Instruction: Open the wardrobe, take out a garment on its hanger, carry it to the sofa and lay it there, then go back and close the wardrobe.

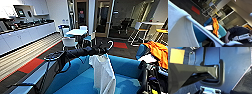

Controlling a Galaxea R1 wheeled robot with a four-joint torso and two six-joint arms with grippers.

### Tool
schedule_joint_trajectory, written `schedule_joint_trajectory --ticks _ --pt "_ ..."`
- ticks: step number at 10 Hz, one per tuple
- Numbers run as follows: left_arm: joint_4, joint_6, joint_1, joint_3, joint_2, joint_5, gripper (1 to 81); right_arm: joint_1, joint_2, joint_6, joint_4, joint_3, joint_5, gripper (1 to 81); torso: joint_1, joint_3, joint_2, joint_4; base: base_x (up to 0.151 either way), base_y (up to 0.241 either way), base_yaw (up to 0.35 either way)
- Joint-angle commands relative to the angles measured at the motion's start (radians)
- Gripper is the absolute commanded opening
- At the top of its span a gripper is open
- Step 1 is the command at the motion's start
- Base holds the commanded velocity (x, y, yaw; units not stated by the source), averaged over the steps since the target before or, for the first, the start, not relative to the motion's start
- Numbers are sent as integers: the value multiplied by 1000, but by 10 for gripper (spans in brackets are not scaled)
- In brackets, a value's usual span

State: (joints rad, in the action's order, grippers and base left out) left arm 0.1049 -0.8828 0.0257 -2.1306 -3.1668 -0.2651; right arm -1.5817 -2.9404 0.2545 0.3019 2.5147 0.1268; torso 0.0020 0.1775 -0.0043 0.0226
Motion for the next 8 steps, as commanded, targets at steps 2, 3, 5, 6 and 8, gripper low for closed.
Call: schedule_joint_trajectory --ticks 2,3,5,6,8 --pt "42 16 -211 -100 -62 1 10 18 4 -1 11 -7 -55 811 0 0 0 0 0 0 0" --pt "59 16 -195 -133 -62 -6 10 18 4 -1 11 -8 -55 811 0 0 0 0 0 0 0" --pt "76 15 -149 -164 -62 -13 10 16 -1 -1 11 -7 -44 811 0 0 0 49 0 0 0" --pt "96 15 -128 -164 -62 -14 10 15 -2 -1 13 -7 -44 811 0 0 0 68 0 0 0" --pt "145 13 -65 -173 -62 -28 10 13 -1 -1 13 -7 -44 811 0 0 0 43 0 0 0"
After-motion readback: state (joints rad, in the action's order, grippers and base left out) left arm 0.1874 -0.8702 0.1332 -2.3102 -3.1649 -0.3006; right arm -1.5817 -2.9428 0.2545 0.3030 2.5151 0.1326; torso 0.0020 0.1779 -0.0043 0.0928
